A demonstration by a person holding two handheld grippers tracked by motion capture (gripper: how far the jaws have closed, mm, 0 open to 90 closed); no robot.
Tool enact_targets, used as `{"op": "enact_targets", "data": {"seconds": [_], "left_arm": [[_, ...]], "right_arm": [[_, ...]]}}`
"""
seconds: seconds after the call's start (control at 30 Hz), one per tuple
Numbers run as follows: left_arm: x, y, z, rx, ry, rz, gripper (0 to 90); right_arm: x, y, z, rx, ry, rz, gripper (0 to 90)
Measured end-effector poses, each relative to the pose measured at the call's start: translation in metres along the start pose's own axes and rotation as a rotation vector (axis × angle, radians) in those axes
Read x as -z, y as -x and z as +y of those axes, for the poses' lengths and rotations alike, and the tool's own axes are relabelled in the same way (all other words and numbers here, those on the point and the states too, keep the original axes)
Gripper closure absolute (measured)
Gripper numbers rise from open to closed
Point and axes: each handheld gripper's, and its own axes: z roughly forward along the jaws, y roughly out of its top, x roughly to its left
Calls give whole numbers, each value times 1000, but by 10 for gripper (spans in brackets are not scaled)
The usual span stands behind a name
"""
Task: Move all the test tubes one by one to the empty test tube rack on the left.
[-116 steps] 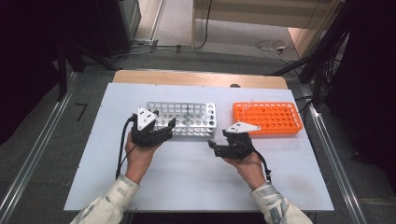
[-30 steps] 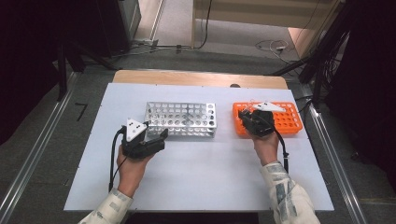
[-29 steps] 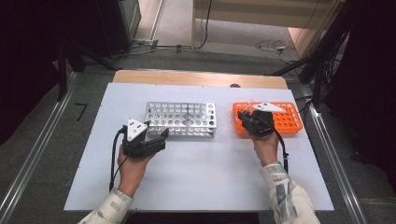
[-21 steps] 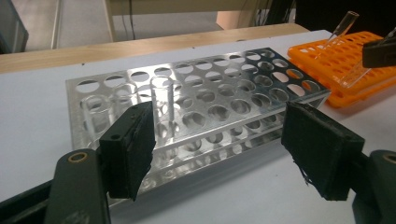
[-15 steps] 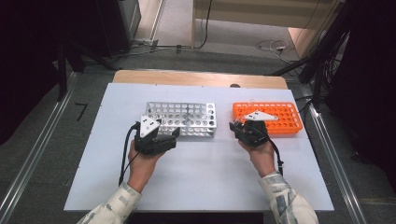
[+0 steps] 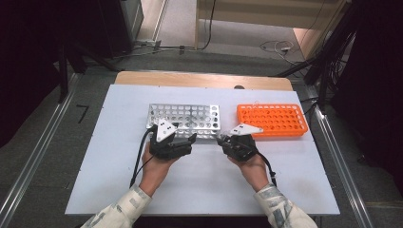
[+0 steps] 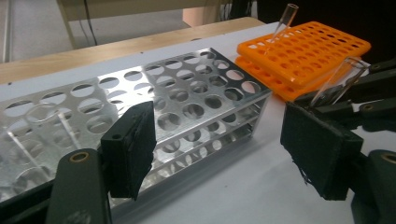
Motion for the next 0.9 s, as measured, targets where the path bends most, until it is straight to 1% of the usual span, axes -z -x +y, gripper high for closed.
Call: {"op": "enact_targets", "data": {"seconds": [0.1,0.2,0.37,0.43,0.47,0.5,0.53,0.73,0.9], "left_arm": [[0,5,0,-8,-2,-25,272],[0,11,0,-18,-4,-49,286],[-1,21,-2,-50,-14,-85,322],[-2,24,-3,-62,-18,-99,351],[-2,26,-3,-68,-20,-105,367],[-2,27,-3,-77,-20,-115,387],[-2,28,-3,-78,-17,-125,403],[-3,35,-5,-110,-27,-169,532],[-4,37,-5,-130,-28,-176,613]], "right_arm": [[-2,-10,2,5,1,34,732],[-4,-18,3,21,-4,61,732],[-11,-31,3,51,-23,88,732],[-13,-35,3,64,-26,99,732],[-13,-38,3,60,-27,102,732],[-13,-39,4,68,-25,105,732],[-13,-41,4,67,-25,108,732],[-14,-44,4,77,-27,120,732],[-13,-49,5,83,-26,136,732]]}}
